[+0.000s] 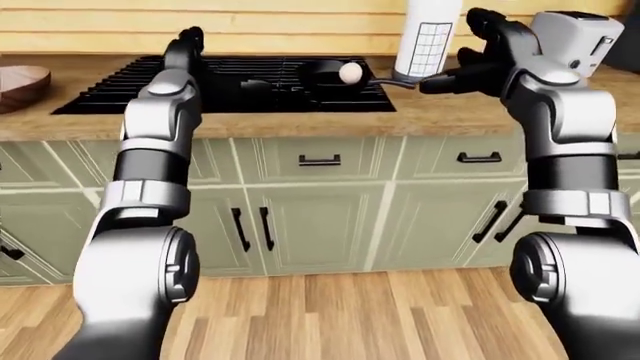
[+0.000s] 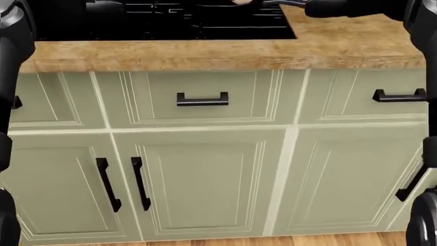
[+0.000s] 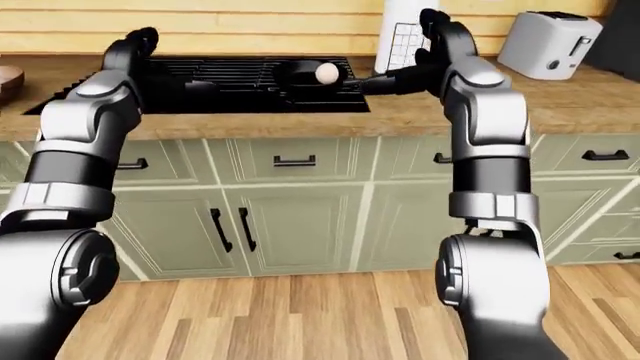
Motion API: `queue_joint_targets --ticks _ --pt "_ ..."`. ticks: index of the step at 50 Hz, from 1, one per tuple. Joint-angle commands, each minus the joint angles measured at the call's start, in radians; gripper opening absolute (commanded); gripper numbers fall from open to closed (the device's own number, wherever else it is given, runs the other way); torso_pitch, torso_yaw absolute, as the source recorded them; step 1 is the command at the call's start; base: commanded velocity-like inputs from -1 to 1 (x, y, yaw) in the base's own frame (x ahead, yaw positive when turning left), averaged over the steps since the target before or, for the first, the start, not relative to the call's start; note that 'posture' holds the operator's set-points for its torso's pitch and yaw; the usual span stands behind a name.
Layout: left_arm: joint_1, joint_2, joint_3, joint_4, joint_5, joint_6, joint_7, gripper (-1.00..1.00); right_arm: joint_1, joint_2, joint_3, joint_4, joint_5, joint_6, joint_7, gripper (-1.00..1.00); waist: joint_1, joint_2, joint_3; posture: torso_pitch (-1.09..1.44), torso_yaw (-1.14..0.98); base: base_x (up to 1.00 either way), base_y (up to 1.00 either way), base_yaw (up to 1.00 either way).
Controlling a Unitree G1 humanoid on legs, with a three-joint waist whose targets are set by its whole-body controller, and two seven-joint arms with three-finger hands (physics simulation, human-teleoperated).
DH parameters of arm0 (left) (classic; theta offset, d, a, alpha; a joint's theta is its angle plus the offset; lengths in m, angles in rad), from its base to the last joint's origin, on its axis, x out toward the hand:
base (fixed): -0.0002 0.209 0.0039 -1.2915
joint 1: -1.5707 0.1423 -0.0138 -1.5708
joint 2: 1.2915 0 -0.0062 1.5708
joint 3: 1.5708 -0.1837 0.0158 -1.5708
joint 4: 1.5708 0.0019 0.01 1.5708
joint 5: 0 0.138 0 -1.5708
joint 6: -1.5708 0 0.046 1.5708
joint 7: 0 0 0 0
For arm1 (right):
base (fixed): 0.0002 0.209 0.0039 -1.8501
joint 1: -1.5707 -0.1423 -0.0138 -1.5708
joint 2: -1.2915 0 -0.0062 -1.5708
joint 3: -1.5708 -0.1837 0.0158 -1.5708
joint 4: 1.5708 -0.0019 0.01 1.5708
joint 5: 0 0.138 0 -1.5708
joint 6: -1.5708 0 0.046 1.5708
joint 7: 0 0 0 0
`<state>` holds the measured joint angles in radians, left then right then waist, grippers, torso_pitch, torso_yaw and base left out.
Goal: Pick the egg from the pan and place it in the bowl.
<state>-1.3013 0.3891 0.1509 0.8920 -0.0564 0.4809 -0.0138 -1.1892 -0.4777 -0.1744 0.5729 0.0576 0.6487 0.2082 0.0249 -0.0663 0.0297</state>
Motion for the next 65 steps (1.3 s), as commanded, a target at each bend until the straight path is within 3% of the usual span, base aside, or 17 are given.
queue_joint_targets --ticks 1,4,11,15,24,30,32,40,45,47,50,55,57,59,60,62,65 --pt "-0.036 0.003 -0.001 -0.035 -0.002 -0.028 -0.003 1.00 -0.026 -0.011 -0.007 -0.025 -0.001 -0.021 -0.005 1.00 0.003 -0.007 -0.036 0.00 0.00 0.34 0.00 0.00" --pt "-0.033 0.002 -0.001 -0.030 -0.001 -0.034 -0.003 1.00 -0.026 -0.010 -0.007 -0.023 -0.002 -0.023 -0.005 1.00 -0.008 -0.014 -0.013 0.00 0.00 0.35 0.00 0.00" --pt "-0.029 0.001 -0.001 -0.032 0.000 -0.034 -0.003 1.00 -0.023 -0.011 -0.006 -0.021 -0.002 -0.025 -0.003 1.00 -0.035 0.063 -0.002 0.00 0.00 0.52 0.00 0.00" --pt "-0.030 -0.002 -0.001 -0.030 0.000 -0.036 -0.002 1.00 -0.027 -0.014 -0.006 -0.022 -0.004 -0.021 0.000 1.00 -0.047 0.149 -0.030 0.00 0.00 0.48 0.00 0.00" --pt "-0.035 0.003 -0.002 -0.035 0.004 -0.029 -0.003 1.00 -0.029 -0.020 -0.007 -0.034 -0.004 -0.005 0.003 1.00 -0.014 0.092 -0.016 0.00 0.00 0.53 0.00 0.00" --pt "-0.035 0.002 -0.001 -0.033 0.003 -0.033 -0.002 1.00 -0.029 -0.019 -0.007 -0.039 -0.007 -0.003 0.007 1.00 0.004 -0.004 -0.044 0.00 0.00 0.51 0.00 0.00" --pt "-0.035 0.001 -0.001 -0.033 0.004 -0.033 -0.002 1.00 -0.027 -0.020 -0.008 -0.042 -0.007 -0.001 0.008 1.00 0.005 -0.021 0.002 0.00 0.00 0.52 0.00 0.00" --pt "-0.037 0.002 0.001 -0.036 0.002 -0.029 -0.001 1.00 -0.034 -0.022 -0.007 -0.035 -0.009 0.000 0.012 1.00 -0.033 0.050 -0.014 0.00 0.00 0.51 0.00 0.00" --pt "-0.040 0.004 -0.001 -0.041 0.003 -0.025 -0.005 1.00 -0.031 -0.022 -0.008 -0.039 -0.008 0.004 0.013 1.00 -0.038 0.133 -0.044 0.00 0.00 0.51 0.00 0.00" --pt "-0.041 0.003 -0.002 -0.043 0.004 -0.023 -0.005 1.00 -0.032 -0.023 -0.008 -0.042 -0.008 0.006 0.015 1.00 -0.041 0.144 -0.003 0.00 0.00 0.51 0.00 0.00" --pt "-0.044 0.003 -0.002 -0.045 0.004 -0.019 -0.005 1.00 -0.035 -0.025 -0.008 -0.044 -0.009 0.010 0.016 1.00 -0.028 0.126 -0.020 0.00 0.00 0.51 0.00 0.00" --pt "-0.048 0.007 0.000 -0.047 0.004 -0.016 -0.005 1.00 -0.030 -0.025 -0.013 -0.055 -0.002 0.014 0.025 1.00 -0.027 0.096 0.000 0.00 0.00 0.31 0.00 0.00" --pt "-0.053 0.013 0.002 -0.049 0.003 -0.012 -0.007 1.00 -0.040 -0.026 -0.019 -0.052 0.013 0.016 0.035 1.00 -0.026 0.053 -0.002 0.00 0.00 0.00 0.00 0.00" --pt "-0.053 0.018 0.002 -0.046 0.003 -0.014 -0.009 1.00 -0.049 -0.040 -0.004 -0.028 -0.020 -0.013 0.007 1.00 -0.018 -0.035 -0.024 0.00 0.00 0.00 0.00 0.00" --pt "-0.052 0.020 0.003 -0.046 0.004 -0.015 -0.010 1.00 -0.050 -0.049 0.003 -0.025 -0.031 -0.029 0.018 1.00 -0.014 -0.003 0.017 0.00 0.00 0.00 0.00 0.00" --pt "-0.057 0.027 0.005 -0.034 0.005 -0.020 -0.012 1.00 -0.060 -0.042 -0.067 -0.032 0.036 -0.128 0.029 1.00 -0.025 -0.001 0.015 0.00 0.00 0.00 0.00 0.00" --pt "-0.058 0.027 0.004 -0.041 0.005 -0.014 -0.012 1.00 -0.089 -0.088 -0.009 -0.058 0.025 0.000 0.109 1.00 -0.025 0.002 -0.013 0.00 0.00 0.00 0.00 0.00"
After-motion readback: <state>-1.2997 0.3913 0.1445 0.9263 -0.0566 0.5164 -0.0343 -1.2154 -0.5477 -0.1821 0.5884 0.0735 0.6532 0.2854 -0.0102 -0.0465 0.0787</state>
